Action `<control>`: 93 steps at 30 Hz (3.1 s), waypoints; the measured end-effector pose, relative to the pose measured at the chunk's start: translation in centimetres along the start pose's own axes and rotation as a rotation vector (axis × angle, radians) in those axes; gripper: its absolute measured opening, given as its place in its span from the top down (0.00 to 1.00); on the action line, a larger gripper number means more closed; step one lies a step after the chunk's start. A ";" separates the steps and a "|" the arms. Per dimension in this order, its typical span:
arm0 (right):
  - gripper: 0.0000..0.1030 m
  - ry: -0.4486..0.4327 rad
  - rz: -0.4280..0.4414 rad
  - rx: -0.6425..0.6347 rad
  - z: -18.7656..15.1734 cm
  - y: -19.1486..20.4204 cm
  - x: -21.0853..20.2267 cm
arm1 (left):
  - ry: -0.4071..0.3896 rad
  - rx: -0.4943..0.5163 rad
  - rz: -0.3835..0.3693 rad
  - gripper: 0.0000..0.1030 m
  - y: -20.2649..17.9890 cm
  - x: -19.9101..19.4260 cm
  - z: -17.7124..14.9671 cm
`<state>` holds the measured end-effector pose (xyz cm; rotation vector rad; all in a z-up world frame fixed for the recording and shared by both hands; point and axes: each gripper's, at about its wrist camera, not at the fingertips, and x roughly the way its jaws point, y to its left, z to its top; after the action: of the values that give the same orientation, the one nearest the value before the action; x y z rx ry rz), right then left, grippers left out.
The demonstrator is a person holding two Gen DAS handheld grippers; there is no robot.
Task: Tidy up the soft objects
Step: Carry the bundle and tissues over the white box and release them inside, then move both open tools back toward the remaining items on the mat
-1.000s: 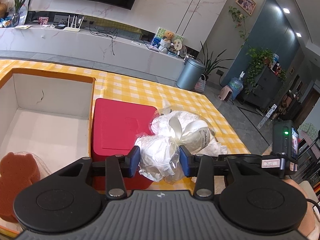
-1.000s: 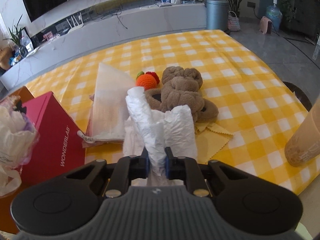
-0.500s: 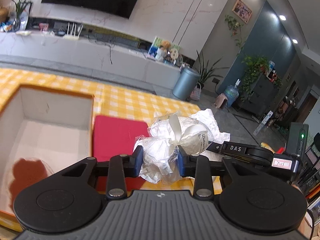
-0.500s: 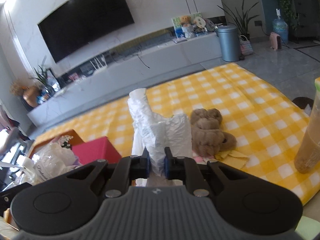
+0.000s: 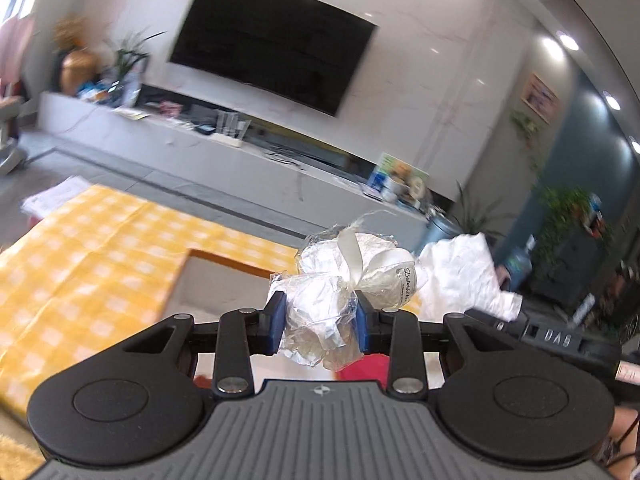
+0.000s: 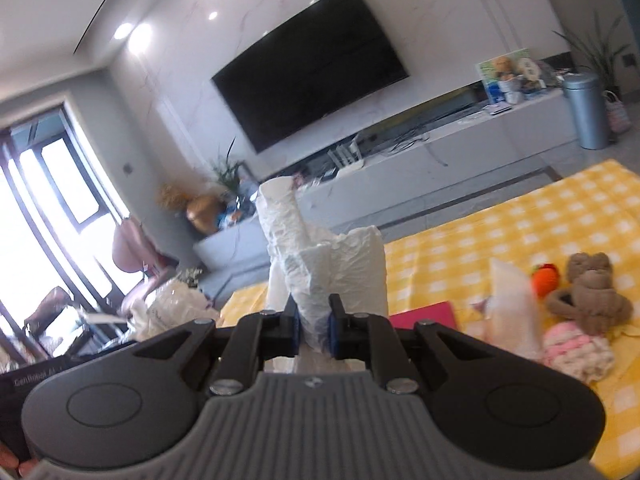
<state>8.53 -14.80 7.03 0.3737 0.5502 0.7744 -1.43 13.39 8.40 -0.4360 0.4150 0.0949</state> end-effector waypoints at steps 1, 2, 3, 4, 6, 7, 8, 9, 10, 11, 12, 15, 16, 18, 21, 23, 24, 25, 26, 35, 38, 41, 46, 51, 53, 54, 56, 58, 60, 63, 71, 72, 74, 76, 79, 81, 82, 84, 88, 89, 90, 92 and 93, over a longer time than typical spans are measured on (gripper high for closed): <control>0.89 0.025 -0.002 -0.025 -0.3 1.1 0.8 | 0.001 -0.020 0.001 0.62 0.7 0.0 0.1; 0.89 0.054 -0.006 -0.046 -0.7 2.2 1.7 | 0.002 -0.037 0.000 0.63 1.4 0.1 0.1; 0.89 0.086 -0.006 -0.061 -1.1 3.1 2.7 | 0.008 -0.044 -0.004 0.62 2.1 0.1 0.1; 0.89 0.113 0.005 -0.070 -1.6 3.8 3.7 | 0.022 -0.026 -0.012 0.62 2.5 0.3 0.0; 0.89 0.177 0.022 -0.080 -2.8 4.7 5.8 | 0.036 -0.006 -0.039 0.62 3.3 0.6 -0.6; 0.89 0.206 0.001 -0.096 -3.5 5.2 7.0 | 0.045 -0.014 -0.059 0.62 3.8 0.9 -0.9; 0.89 0.229 -0.033 -0.118 -4.2 5.5 8.2 | 0.060 -0.029 -0.075 0.62 5.0 1.0 -1.2; 0.89 0.255 -0.076 -0.140 -4.9 5.7 9.5 | 0.071 -0.041 -0.078 0.62 5.5 1.4 -1.5; 0.89 0.283 -0.122 -0.161 -5.7 5.8 10.7 | 0.076 -0.044 -0.070 0.62 5.8 1.8 -1.7; 0.89 0.306 -0.165 -0.178 -6.4 5.8 11.8 | 0.080 -0.044 -0.051 0.62 6.2 2.1 -1.9; 0.89 0.332 -0.200 -0.189 -7.0 5.7 12.7 | 0.083 -0.041 -0.028 0.62 6.3 2.4 -2.1; 0.88 0.403 -0.255 -0.179 -8.6 4.7 14.7 | 0.090 -0.054 0.026 0.62 7.7 3.0 -2.3; 0.84 0.425 -0.268 -0.182 -8.9 4.8 15.3 | 0.098 -0.067 0.029 0.62 8.1 3.2 -2.4; 0.72 0.432 -0.321 -0.226 -9.7 5.1 15.8 | 0.117 -0.090 0.026 0.62 8.9 3.5 -2.7; 0.31 0.357 -0.274 -0.291 -9.9 6.0 15.2 | 0.133 -0.118 0.035 0.62 9.8 3.8 -2.9; 0.19 0.287 -0.222 -0.290 -9.4 6.6 14.0 | 0.139 -0.129 0.049 0.62 10.1 4.0 -3.0; 0.19 0.255 -0.208 -0.286 -9.0 6.8 13.3 | 0.143 -0.129 0.058 0.62 10.1 4.2 -3.1; 0.19 0.229 -0.200 -0.286 -8.7 6.9 12.7 | 0.148 -0.120 0.073 0.62 9.8 4.5 -3.3; 0.18 0.200 -0.194 -0.288 -8.5 7.2 12.3 | 0.154 -0.106 0.098 0.62 9.5 4.8 -3.5; 0.15 0.137 -0.178 -0.225 -8.0 5.5 10.6 | 0.191 0.023 0.332 0.62 6.4 7.0 -5.0; 0.15 0.137 -0.200 -0.200 -8.1 4.8 10.4 | 0.191 0.060 0.410 0.53 5.4 6.9 -5.1; 0.15 0.140 -0.218 -0.162 -7.8 4.2 10.2 | 0.153 0.026 0.393 0.18 5.2 6.0 -4.6; 0.15 0.132 -0.237 -0.130 -6.7 3.5 9.1 | 0.089 -0.137 0.216 0.15 5.5 3.1 -3.0; 0.15 0.122 -0.289 -0.178 -3.5 2.5 6.7 | 0.043 -0.091 0.180 0.16 4.0 1.7 -2.6; 0.14 0.154 -0.304 -0.213 -2.0 1.6 6.0 | 0.045 -0.095 0.153 0.17 3.3 1.8 -2.6; 0.14 0.160 -0.312 -0.226 -1.3 1.0 5.6 | 0.046 -0.096 0.134 0.17 2.9 1.8 -2.6; 0.13 0.144 -0.348 -0.231 0.0 -0.3 4.7 | 0.055 -0.081 0.103 0.17 1.9 2.3 -2.7; 0.13 0.131 -0.411 -0.210 0.9 -2.2 3.9 | 0.063 -0.029 0.098 0.18 0.4 2.7 -2.8; 0.13 0.115 -0.475 -0.181 1.3 -4.2 3.2 | 0.055 0.029 0.106 0.19 -1.1 3.0 -3.1; 0.13 0.109 -0.526 -0.135 0.7 -7.3 2.3 | 0.066 0.042 0.110 0.24 -2.5 3.9 -3.4; 0.13 0.165 -0.581 -0.060 -0.8 -12.2 2.5 | 0.123 0.157 0.086 0.24 -7.1 7.0 -4.3; 0.13 0.167 -0.575 -0.060 -0.9 -12.3 2.5 | 0.127 0.169 0.084 0.24 -7.6 7.4 -4.4; 0.13 0.172 -0.559 -0.061 -1.0 -12.5 2.7 | 0.135 0.191 0.078 0.24 -8.7 8.1 -4.7; 0.13 0.183 -0.557 -0.070 -1.1 -12.6 2.9 | 0.140 0.212 0.074 0.24 -9.6 8.8 -5.0; 0.13 0.213 -0.568 -0.109 -1.3 -13.3 3.8 | 0.147 0.247 0.073 0.24 -11.0 9.7 -5.6; 0.13 0.241 -0.590 -0.098 -1.2 -14.4 4.6 | 0.151 0.269 0.067 0.24 -11.7 10.5 -6.0; 0.13 0.253 -0.602 -0.082 -1.2 -15.1 5.0 | 0.157 0.277 0.065 0.24 -12.1 10.9 -6.1; 0.13 0.275 -0.626 -0.053 -1.4 -16.4 5.8 | 0.176 0.300 0.062 0.23 -12.7 12.1 -6.4; 0.13 0.336 -0.680 -0.004 -2.8 -19.2 7.9 | 0.217 0.326 0.055 0.23 -13.5 14.9 -6.7; 0.13 0.350 -0.686 0.009 -3.1 -19.8 8.4 | 0.227 0.329 0.047 0.23 -13.7 15.6 -6.7; 0.13 0.362 -0.690 0.013 -3.3 -20.2 8.9 | 0.236 0.331 0.039 0.23 -14.0 16.1 -6.7; 0.13 0.374 -0.698 0.011 -3.5 -20.8 9.7 | 0.262 0.337 0.024 0.23 -14.8 17.3 -6.7; 0.13 0.378 -0.702 0.011 -3.4 -21.1 10.1 | 0.273 0.344 0.013 0.23 -15.3 17.9 -6.7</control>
<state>24.08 -20.91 -9.71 0.0237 0.9712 0.1554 15.12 -3.27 1.55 -0.1058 0.6896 -0.0243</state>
